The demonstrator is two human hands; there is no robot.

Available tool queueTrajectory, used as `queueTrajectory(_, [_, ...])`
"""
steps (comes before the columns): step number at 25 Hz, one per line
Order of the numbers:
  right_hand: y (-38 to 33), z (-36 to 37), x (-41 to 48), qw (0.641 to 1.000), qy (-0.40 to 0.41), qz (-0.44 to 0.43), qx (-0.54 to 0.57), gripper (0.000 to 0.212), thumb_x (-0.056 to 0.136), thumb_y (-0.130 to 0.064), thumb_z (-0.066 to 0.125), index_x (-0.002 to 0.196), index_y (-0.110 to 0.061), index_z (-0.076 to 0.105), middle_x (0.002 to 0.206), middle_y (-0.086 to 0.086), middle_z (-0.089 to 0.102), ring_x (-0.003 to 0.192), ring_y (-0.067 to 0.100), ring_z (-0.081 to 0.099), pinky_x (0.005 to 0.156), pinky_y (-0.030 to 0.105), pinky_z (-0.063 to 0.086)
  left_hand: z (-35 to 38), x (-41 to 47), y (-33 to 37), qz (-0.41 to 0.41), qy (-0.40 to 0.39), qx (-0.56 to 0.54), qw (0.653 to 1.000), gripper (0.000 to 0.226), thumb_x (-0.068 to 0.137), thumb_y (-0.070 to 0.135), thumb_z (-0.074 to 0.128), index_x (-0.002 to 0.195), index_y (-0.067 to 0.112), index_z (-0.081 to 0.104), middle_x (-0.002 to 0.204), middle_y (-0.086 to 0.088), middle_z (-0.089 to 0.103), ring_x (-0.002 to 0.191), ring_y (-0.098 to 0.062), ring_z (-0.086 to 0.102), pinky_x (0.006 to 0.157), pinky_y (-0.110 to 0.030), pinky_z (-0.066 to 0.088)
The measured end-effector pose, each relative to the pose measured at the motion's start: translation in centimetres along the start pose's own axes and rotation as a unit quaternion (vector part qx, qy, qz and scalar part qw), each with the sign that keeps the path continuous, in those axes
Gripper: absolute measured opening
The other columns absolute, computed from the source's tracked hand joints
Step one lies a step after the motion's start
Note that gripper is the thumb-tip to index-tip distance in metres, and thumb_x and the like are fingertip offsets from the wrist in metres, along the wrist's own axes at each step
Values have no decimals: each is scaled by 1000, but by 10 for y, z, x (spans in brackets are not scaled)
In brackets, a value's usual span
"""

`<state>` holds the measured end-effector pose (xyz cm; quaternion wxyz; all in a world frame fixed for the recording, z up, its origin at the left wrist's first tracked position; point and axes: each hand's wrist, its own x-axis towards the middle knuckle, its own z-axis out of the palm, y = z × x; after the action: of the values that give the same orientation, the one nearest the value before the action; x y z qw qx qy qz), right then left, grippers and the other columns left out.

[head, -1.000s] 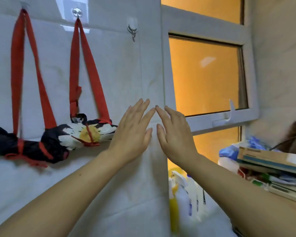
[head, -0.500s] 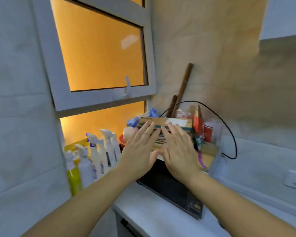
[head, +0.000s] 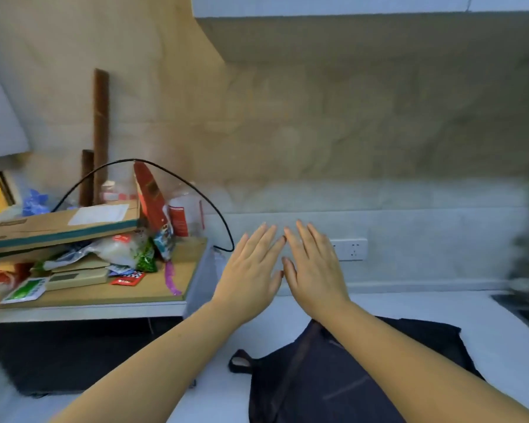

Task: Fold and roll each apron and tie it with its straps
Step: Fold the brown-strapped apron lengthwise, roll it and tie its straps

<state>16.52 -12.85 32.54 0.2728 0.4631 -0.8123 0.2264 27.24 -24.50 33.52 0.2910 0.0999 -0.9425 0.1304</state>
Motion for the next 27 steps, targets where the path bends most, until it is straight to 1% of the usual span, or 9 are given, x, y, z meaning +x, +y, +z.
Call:
queueTrajectory(5, [64,10,-25,994,-20,96,-52,56,97,-37,27,146,-13,38,153,12,36,142,31,32,112,49,33,57,43,47,64,-26,-75,995,59,92,40,36,143,12,45,153,-9,39,142,-26,35,115,-43,23])
queueTrajectory(8, [103,12,-37,987,-34,136,-71,53,99,-35,35,149,-15,33,156,13,29,144,31,27,114,49,30,86,64,76,106,-40,-109,988,57,92,38,39,143,12,46,153,-9,38,142,-27,35,115,-46,28])
queueTrajectory(9, [115,12,-40,985,-42,149,-73,53,100,-33,38,150,-16,30,157,12,26,145,31,24,115,49,28,94,71,85,110,-46,-122,985,57,94,37,42,145,12,43,156,-9,33,145,-26,29,117,-47,26])
queueTrajectory(11, [142,14,-45,980,-51,172,-83,55,101,-33,42,151,-17,28,158,12,23,145,32,22,115,49,27,111,85,105,117,-64,-150,980,59,98,35,46,151,14,32,162,-5,16,150,-23,11,122,-45,12])
queueTrajectory(13, [167,18,-47,977,-57,185,-91,55,100,-32,44,151,-17,29,158,13,24,145,33,24,114,50,29,128,98,122,124,-75,-161,976,61,101,35,43,154,17,20,163,-2,3,151,-19,-3,122,-40,-3])
queueTrajectory(14, [179,21,-48,975,-63,193,-91,55,100,-32,44,151,-18,28,158,12,23,145,33,23,115,50,28,136,105,129,127,-81,-159,976,62,101,36,41,155,18,17,163,-1,0,151,-18,-6,122,-40,-4])
queueTrajectory(17, [222,29,-43,970,-88,214,-78,55,102,-35,37,153,-21,21,161,10,14,147,31,15,118,47,21,163,131,149,116,-93,-163,975,62,101,37,42,155,18,18,163,-2,0,151,-19,-6,122,-46,5])
queueTrajectory(21, [264,35,-41,966,-114,218,-86,56,103,-36,32,154,-23,15,162,8,7,148,29,9,120,44,16,186,153,165,78,-127,-157,976,63,103,40,34,156,21,7,164,-1,-9,150,-18,-14,122,-39,-6])
queueTrajectory(27, [287,57,-63,943,-173,270,-91,56,103,-37,28,155,-25,8,162,7,1,148,28,7,119,42,16,221,142,175,78,-220,-165,958,64,102,42,34,156,21,7,163,-3,-12,150,-19,-14,122,-40,-4])
